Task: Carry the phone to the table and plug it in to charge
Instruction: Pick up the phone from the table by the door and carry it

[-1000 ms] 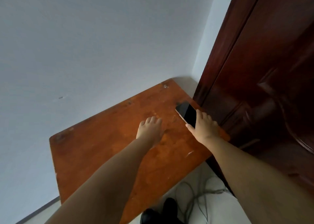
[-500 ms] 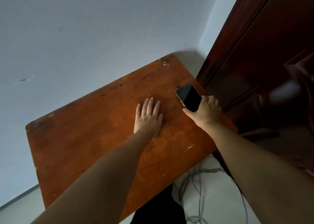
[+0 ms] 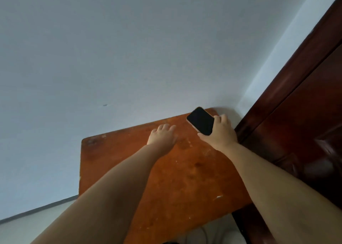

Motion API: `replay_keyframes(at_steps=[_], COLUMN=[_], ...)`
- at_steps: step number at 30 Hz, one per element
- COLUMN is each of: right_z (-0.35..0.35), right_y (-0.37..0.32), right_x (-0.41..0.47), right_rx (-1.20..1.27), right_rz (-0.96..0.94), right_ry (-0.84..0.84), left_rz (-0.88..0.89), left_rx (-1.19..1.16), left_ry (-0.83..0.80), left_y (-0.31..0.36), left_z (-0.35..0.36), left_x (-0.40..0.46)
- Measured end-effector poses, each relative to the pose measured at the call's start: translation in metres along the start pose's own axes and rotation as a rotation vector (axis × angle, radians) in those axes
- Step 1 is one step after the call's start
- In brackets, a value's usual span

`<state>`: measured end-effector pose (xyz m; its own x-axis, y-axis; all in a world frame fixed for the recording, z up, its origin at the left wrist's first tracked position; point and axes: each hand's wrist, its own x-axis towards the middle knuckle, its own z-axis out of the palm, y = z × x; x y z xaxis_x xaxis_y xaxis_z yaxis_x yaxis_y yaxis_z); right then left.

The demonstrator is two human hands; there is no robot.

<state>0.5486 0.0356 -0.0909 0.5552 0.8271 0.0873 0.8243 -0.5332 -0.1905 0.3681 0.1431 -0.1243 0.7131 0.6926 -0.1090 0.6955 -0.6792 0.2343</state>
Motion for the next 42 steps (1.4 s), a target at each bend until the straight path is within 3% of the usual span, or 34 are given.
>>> replay_keyframes(at_steps=[8, 19, 23, 26, 34, 42], right_z=[-0.01, -0.007, -0.002, 0.005, 0.017, 0.035], right_y=[-0.102, -0.307, -0.385, -0.464, -0.601, -0.718], right_x=[-0.004, -0.108, -0.178, -0.279, -0.485, -0.592], right_rx=[0.087, 0.194, 0.218, 0.242, 0.257, 0.211], right_rz=[-0.366, -0.87, -1.016, -1.158, -1.427, -1.619], right_ry=[0.008, -0.094, -0.126, -0.196, -0.295, -0.299], left_rz=[-0.32, -0.84, -0.995, -1.134, -1.382, -1.537], left_rx=[0.016, 0.046, 0.06, 0.073, 0.139, 0.087], left_ry=[0.167, 0.349, 0.4, 0.443, 0.439, 0.506], left_y=[-0.06, -0.163, -0.188, -0.216, -0.266, -0.327], left_z=[-0.043, -0.07, -0.073, -0.069, -0.071, -0.059], left_x=[-0.085, -0.316, -0.419, -0.544, -0.776, -0.898])
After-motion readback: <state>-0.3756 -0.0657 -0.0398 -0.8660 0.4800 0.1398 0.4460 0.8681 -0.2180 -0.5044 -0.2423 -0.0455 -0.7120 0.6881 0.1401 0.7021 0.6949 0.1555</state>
